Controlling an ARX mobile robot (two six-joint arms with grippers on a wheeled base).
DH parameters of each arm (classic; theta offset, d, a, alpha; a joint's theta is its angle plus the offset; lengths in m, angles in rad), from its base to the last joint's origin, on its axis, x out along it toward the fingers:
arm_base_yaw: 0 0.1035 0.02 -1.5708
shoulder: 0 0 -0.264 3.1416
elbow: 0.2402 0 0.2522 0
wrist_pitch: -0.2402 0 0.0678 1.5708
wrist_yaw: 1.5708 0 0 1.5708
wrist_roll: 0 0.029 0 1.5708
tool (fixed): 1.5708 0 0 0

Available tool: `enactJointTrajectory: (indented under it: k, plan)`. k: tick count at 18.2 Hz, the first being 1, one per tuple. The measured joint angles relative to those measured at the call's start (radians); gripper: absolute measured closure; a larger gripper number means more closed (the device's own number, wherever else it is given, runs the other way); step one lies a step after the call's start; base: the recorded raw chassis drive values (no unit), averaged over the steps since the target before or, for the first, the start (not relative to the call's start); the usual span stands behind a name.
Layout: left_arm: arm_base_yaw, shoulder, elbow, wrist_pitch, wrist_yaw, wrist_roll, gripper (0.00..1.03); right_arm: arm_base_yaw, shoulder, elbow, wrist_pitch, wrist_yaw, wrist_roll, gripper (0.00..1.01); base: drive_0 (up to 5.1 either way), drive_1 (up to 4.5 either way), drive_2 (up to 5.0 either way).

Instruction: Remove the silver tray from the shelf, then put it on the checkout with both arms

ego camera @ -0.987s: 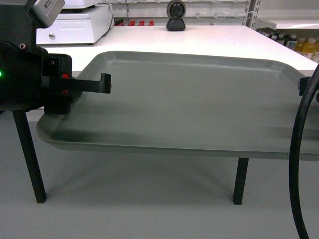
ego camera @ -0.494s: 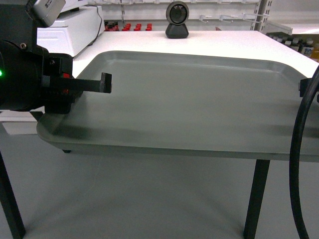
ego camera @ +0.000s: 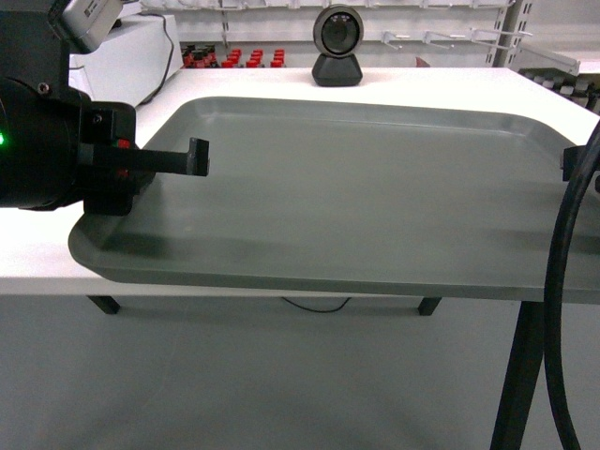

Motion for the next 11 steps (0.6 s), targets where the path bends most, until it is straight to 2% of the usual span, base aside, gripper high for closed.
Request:
enactJointTrajectory:
  k: [11]
  plan:
    - [-0.001,0.0,0.0,0.001,0.0,0.0,0.99,0.0,0.0,0.0,-0.001,0.0,0.0,0.98,-0.1,4.12,-4.3]
